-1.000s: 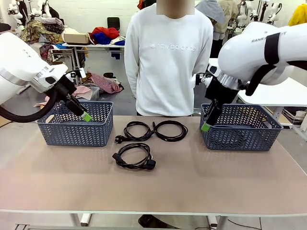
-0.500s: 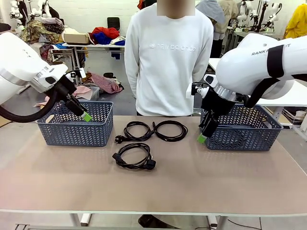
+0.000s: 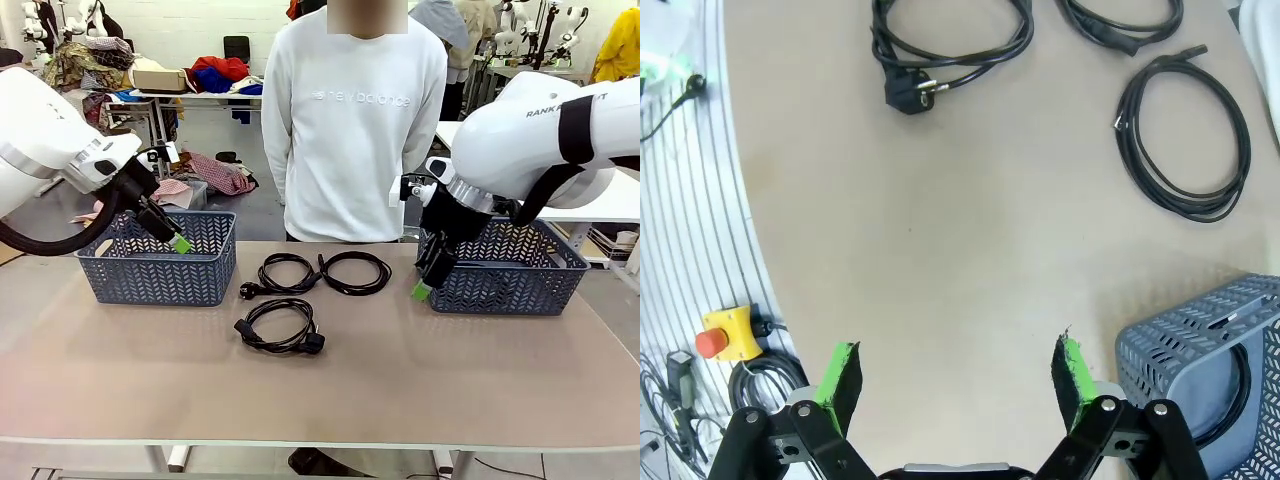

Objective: Organize the cables according to human instructions.
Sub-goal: Pick up a bundle of cables and place it in the basket indicated by the human.

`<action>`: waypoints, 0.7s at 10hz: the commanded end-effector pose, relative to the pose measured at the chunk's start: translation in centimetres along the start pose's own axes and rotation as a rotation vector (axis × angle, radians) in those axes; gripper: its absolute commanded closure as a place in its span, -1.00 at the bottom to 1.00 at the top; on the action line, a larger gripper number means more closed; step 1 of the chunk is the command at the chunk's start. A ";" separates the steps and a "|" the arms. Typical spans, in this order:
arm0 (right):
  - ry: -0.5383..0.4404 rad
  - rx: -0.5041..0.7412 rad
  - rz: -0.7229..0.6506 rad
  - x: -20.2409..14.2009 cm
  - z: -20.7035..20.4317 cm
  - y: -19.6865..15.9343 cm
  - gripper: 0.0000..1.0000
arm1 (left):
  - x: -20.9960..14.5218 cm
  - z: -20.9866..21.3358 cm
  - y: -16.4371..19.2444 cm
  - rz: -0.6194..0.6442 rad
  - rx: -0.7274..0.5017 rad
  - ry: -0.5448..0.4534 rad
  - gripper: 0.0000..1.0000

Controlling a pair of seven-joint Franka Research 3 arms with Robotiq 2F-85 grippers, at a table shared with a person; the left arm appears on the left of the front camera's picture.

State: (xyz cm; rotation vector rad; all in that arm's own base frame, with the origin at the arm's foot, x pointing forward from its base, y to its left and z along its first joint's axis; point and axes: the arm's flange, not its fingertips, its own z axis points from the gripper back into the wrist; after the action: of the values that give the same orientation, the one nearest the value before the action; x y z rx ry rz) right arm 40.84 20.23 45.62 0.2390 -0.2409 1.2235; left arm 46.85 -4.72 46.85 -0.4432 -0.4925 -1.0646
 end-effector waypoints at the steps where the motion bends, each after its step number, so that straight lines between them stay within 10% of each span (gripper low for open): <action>1: -0.003 -0.006 0.000 0.3 0.2 -0.2 -1.00 | -0.1 0.0 -0.2 -0.002 -0.009 -0.026 -1.00; 7: -0.003 -0.006 0.000 0.3 0.2 -0.2 -1.00 | -0.1 0.0 -0.2 -0.002 -0.009 -0.026 -1.00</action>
State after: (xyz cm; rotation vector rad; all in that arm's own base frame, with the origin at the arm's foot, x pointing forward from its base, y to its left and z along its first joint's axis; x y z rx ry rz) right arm 40.84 20.23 45.62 0.2390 -0.2409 1.2235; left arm 46.85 -4.72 46.85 -0.4432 -0.4925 -1.0646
